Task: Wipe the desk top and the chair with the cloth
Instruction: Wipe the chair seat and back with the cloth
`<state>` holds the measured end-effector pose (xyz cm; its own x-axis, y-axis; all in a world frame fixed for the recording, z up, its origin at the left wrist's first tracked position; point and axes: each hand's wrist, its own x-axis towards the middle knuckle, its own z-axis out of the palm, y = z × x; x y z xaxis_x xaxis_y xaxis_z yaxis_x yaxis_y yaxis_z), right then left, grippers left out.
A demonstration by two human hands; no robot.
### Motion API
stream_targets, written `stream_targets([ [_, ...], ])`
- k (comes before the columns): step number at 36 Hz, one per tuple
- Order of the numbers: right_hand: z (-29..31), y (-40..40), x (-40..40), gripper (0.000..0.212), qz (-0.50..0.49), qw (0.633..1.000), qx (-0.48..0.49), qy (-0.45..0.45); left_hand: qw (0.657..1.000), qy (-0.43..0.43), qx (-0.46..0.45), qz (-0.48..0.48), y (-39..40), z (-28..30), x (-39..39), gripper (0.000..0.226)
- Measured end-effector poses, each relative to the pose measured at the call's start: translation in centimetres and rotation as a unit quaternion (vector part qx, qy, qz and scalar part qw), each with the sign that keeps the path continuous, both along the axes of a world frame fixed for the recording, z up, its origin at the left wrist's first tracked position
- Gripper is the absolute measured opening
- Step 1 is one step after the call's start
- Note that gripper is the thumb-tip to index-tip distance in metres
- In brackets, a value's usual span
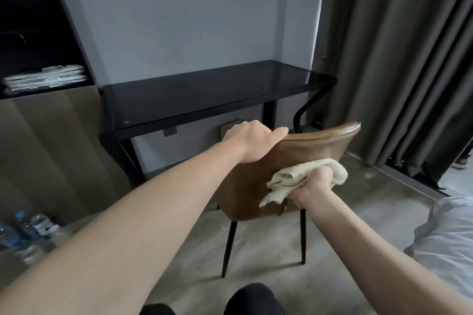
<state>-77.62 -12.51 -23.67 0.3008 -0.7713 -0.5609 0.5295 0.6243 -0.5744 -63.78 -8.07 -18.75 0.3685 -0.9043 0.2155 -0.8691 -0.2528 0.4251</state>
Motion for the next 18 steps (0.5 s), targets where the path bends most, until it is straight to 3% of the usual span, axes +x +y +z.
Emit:
stream_targets([
  [4, 2.7, 0.0, -1.0, 0.044, -0.028, 0.998, -0.030, -0.044, 1.000, 0.005, 0.014, 0.003, 0.5, 0.2, -0.4, 0.067],
  [11, 5.0, -0.6, -0.8, 0.050, 0.001, 0.986, -0.158, 0.058, 1.000, 0.008, 0.028, 0.005, 0.6, 0.4, -0.5, 0.068],
  [14, 3.5, -0.6, 0.1, 0.051, 0.012, 0.988, -0.125, 0.087, 1.000, 0.001, 0.022, 0.005, 0.4, 0.2, -0.4, 0.068],
  [18, 0.2, -1.8, 1.4, 0.065, -0.043, 0.996, -0.071, 0.044, 1.000, 0.003, 0.009, 0.003, 0.0, 0.1, -0.2, 0.067],
])
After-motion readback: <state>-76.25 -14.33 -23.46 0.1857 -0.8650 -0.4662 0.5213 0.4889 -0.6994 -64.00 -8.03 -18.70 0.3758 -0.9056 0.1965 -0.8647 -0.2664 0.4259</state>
